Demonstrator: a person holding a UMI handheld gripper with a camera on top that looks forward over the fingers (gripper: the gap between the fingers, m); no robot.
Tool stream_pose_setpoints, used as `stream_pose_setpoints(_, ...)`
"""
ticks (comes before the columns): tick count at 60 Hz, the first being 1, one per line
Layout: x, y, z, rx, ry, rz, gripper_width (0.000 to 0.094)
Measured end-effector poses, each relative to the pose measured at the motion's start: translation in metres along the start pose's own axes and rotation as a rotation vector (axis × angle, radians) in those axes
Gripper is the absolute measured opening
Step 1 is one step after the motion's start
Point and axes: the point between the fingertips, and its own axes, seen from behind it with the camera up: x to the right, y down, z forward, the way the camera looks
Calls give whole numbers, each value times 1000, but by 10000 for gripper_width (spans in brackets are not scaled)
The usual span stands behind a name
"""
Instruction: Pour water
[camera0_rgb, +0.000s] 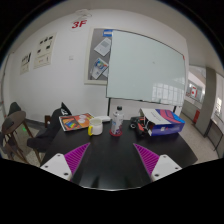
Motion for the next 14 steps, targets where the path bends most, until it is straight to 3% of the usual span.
stream_pose_setpoints(14,2,-3,-30,9,29,9,842)
